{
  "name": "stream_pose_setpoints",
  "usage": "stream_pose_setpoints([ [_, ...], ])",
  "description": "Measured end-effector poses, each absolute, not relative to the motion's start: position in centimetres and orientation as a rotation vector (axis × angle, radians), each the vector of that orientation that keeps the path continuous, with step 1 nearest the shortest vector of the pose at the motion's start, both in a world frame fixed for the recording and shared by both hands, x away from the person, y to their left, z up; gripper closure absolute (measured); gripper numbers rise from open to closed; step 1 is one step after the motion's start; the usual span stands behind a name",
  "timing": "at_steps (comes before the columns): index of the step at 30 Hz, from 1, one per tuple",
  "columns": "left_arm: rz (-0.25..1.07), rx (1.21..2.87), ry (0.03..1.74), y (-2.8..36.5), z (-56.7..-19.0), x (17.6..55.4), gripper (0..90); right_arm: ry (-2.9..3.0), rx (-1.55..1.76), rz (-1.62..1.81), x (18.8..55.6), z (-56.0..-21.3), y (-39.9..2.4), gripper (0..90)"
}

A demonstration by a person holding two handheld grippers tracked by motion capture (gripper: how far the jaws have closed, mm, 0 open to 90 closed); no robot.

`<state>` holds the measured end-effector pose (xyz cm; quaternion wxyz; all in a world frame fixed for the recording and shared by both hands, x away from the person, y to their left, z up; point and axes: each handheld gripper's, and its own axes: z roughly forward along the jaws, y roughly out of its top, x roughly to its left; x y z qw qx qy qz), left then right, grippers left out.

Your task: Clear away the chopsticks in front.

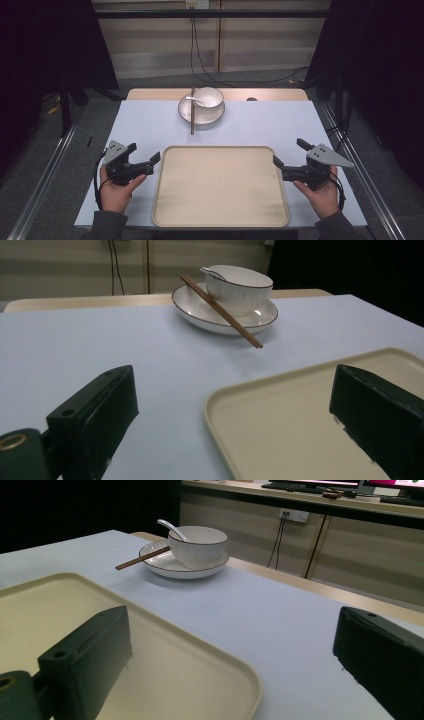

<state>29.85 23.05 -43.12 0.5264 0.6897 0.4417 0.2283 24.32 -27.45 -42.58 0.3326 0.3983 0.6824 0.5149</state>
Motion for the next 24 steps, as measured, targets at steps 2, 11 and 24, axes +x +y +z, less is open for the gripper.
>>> stream_pose_setpoints([
  [2,0.536,1.645,1.054,22.8,-42.8,30.3,4.9,1.783,1.044,1.344,24.3,-42.6,-27.4,1.8],
  [11,0.524,1.669,1.08,21.0,-42.0,34.1,6.2,1.804,1.008,1.348,24.3,-42.6,-27.2,1.6],
  [24,0.552,1.75,1.107,16.4,-41.3,40.8,6.7,1.81,1.013,1.353,24.3,-42.6,-27.3,1.7],
])
